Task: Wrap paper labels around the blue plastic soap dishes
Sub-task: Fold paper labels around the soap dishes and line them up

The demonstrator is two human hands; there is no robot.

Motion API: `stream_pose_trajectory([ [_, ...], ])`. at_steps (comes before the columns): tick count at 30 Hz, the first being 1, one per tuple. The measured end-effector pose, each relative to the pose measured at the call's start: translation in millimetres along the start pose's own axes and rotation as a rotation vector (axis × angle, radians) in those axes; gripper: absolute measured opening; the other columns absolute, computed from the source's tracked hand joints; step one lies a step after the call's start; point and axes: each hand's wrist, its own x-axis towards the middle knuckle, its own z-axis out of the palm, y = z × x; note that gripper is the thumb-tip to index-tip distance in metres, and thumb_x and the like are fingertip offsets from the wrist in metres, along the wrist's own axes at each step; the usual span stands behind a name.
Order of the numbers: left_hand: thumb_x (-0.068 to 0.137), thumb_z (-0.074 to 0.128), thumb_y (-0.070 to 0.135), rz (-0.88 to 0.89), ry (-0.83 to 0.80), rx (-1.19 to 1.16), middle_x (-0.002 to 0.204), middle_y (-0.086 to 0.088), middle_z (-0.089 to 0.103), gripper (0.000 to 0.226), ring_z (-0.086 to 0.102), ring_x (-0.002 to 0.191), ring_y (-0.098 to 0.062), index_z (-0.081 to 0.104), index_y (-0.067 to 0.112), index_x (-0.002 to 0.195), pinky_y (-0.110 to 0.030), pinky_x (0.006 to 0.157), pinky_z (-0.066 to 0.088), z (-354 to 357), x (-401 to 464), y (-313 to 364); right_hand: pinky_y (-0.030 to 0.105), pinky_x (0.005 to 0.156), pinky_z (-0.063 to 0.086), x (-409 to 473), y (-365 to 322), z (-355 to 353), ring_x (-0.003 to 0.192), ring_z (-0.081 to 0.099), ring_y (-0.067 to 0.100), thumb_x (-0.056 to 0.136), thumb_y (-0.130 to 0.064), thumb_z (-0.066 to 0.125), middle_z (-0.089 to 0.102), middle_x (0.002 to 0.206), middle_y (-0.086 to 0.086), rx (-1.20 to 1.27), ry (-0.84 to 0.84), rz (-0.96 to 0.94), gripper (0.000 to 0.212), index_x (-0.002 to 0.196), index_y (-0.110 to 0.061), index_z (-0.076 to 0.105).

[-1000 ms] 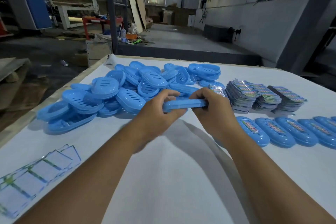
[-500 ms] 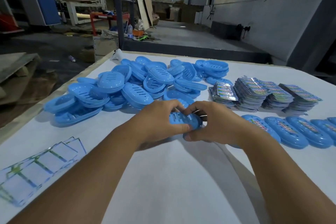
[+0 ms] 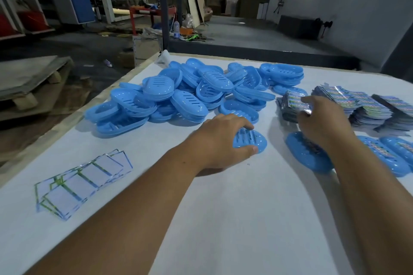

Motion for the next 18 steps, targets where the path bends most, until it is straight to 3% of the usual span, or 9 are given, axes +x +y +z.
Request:
stream_pose_trajectory([
  [1, 0.084, 0.067, 0.058, 0.003, -0.003, -0.007, 0.132, 0.016, 0.053, 0.052, 0.046, 0.121, -0.010, 0.054, 0.039, 0.130, -0.032, 0.102, 0.041, 0.6, 0.7, -0.1, 0.040, 0.090, 0.046, -0.5, 0.0, 1.0, 0.118, 0.056, 0.039, 0.093, -0.007, 0.053, 0.063, 0.131, 0.018, -0.023, -0.035, 0.011, 0.038, 0.129, -0.008, 0.063],
  [3, 0.085, 0.068, 0.056, 0.010, -0.007, -0.027, 0.130, 0.016, 0.054, 0.050, 0.047, 0.114, -0.006, 0.055, 0.037, 0.130, -0.025, 0.094, 0.039, 1.8, 1.8, -0.5, 0.034, 0.063, 0.040, -1.6, 0.1, 2.3, 0.089, 0.055, 0.037, 0.087, -0.001, 0.052, 0.067, 0.104, 0.021, -0.080, -0.101, 0.014, 0.017, 0.095, -0.008, 0.065],
  [6, 0.086, 0.068, 0.054, 0.018, 0.001, -0.035, 0.127, 0.015, 0.056, 0.049, 0.048, 0.105, -0.003, 0.057, 0.035, 0.129, -0.021, 0.086, 0.036, 2.6, 2.6, 0.1, 0.031, 0.050, 0.027, 2.4, 4.4, 4.1, 0.067, 0.046, 0.032, 0.078, 0.007, 0.057, 0.061, 0.077, 0.019, -0.111, -0.086, 0.017, 0.014, 0.070, -0.005, 0.053],
  [8, 0.086, 0.068, 0.053, 0.021, 0.009, -0.034, 0.127, 0.015, 0.056, 0.048, 0.050, 0.109, -0.004, 0.057, 0.035, 0.129, -0.021, 0.086, 0.036, 2.3, 2.0, 0.9, 0.033, 0.056, 0.035, 4.1, 4.3, 4.7, 0.074, 0.054, 0.035, 0.078, 0.007, 0.060, 0.067, 0.085, 0.021, -0.120, -0.060, 0.002, 0.010, 0.078, -0.003, 0.063],
  [10, 0.086, 0.068, 0.053, 0.025, 0.012, -0.032, 0.127, 0.015, 0.056, 0.048, 0.050, 0.111, -0.005, 0.057, 0.035, 0.129, -0.021, 0.086, 0.035, 2.3, 1.4, 1.8, 0.037, 0.073, 0.045, 8.1, 6.1, 7.4, 0.094, 0.061, 0.040, 0.082, 0.004, 0.061, 0.071, 0.103, 0.020, -0.116, -0.042, -0.009, 0.027, 0.103, -0.007, 0.074],
  [12, 0.086, 0.068, 0.053, 0.026, 0.013, -0.030, 0.127, 0.014, 0.056, 0.048, 0.050, 0.112, -0.006, 0.057, 0.035, 0.129, -0.022, 0.087, 0.036, 2.3, 1.2, 2.4, 0.039, 0.084, 0.048, 9.9, 7.5, 8.9, 0.103, 0.062, 0.041, 0.087, 0.000, 0.060, 0.071, 0.112, 0.019, -0.116, -0.015, -0.001, 0.034, 0.115, -0.012, 0.075],
  [18, 0.088, 0.066, 0.053, 0.026, 0.018, -0.015, 0.128, 0.014, 0.055, 0.047, 0.047, 0.119, -0.009, 0.056, 0.035, 0.130, -0.029, 0.099, 0.041, 1.6, 3.0, 3.9, 0.043, 0.073, 0.052, 4.2, 7.2, 7.9, 0.093, 0.060, 0.045, 0.093, -0.008, 0.054, 0.073, 0.092, 0.020, -0.077, 0.125, 0.015, 0.026, 0.097, -0.014, 0.079],
])
